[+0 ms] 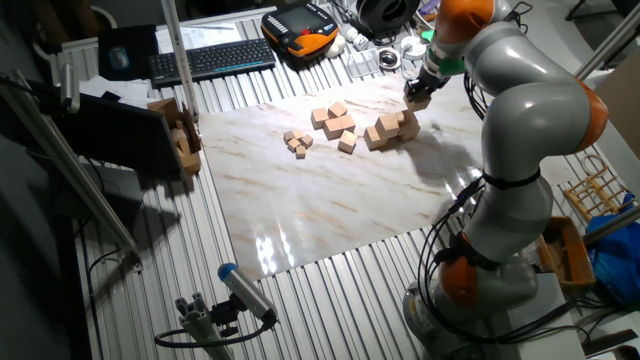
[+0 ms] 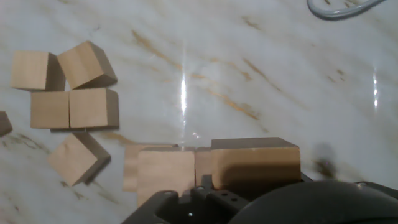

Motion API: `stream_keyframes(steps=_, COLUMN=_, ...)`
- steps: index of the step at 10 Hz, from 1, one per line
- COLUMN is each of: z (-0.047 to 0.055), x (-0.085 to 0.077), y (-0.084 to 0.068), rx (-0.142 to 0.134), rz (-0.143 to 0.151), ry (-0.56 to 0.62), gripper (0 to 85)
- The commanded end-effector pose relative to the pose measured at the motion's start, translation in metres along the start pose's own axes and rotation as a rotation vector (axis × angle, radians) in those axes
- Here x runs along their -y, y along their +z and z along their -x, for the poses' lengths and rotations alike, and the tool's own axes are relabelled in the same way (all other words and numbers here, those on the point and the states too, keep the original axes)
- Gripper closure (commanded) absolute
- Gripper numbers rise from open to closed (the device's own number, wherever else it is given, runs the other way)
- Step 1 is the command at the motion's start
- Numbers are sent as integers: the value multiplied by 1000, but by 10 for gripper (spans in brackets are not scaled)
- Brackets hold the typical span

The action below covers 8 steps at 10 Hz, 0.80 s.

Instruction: Stack the blocks into a pyramid shape

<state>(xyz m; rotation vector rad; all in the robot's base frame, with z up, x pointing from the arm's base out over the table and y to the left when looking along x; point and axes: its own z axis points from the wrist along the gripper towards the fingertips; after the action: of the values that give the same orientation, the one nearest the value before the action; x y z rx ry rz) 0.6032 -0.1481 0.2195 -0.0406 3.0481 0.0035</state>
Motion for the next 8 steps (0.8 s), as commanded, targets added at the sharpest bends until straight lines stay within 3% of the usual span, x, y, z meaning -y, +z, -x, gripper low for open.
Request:
stream_keyframes(steps=1, z=0, x=0, y=0, rx=10, rz=-8, ry=-22, gripper=850)
stream_keyframes(steps=2, z=0, x=0, y=0, rx=10, rz=-8, ry=-50, gripper=850)
stream_keyframes(steps=4, z=0, x=0, y=0, rx=-19, rz=-66, ry=-127, gripper=850)
stream_keyframes(steps=8, z=-1, x=-1, y=0, rx=-60, rz=26, ry=-97, gripper=850)
